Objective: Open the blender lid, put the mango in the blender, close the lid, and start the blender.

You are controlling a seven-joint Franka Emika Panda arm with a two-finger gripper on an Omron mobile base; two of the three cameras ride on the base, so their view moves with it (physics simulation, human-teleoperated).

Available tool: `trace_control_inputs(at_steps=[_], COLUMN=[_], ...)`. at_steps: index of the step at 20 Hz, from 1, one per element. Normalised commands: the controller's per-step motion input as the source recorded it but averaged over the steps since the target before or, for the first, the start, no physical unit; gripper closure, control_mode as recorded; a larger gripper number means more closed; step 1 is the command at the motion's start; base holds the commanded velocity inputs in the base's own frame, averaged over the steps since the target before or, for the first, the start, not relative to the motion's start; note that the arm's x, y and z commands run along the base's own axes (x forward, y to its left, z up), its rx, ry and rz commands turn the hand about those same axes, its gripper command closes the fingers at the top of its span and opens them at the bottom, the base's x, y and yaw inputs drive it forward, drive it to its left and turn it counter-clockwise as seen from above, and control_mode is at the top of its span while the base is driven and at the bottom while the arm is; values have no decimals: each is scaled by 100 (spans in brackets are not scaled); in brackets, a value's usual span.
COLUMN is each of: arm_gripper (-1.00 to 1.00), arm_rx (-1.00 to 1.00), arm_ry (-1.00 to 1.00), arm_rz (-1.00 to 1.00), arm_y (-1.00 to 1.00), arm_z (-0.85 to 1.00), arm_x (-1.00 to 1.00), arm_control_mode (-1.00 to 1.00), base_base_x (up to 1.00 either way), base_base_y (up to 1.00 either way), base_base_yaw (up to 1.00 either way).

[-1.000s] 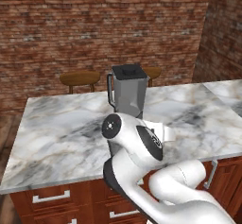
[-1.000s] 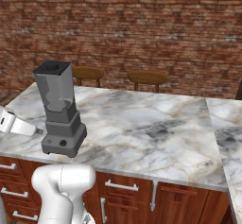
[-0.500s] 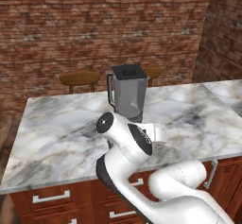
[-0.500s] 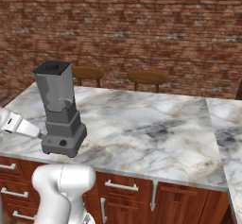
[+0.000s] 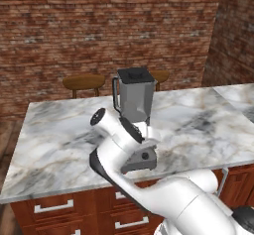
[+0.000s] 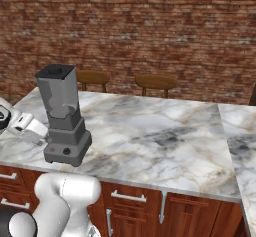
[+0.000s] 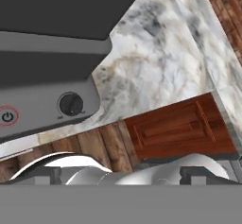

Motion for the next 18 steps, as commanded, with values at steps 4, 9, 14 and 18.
trace_control_inputs(at_steps=[4, 9, 14, 18], arm_gripper=[-100, -100, -100, -100], arm_rx=[0, 0, 0, 0], arm_ry=[-1, 0, -2, -5], arm_rz=[0, 0, 0, 0], arm_y=[0, 0, -2, -6], arm_z=[-39, -50, -32, -4], arm_x=[16, 2, 11, 21], arm_control_mode=[-100, -100, -100, -100], base_base_x=[0, 0, 0, 0], base_base_y=[0, 0, 0, 0], base_base_yaw=[0, 0, 0, 0])
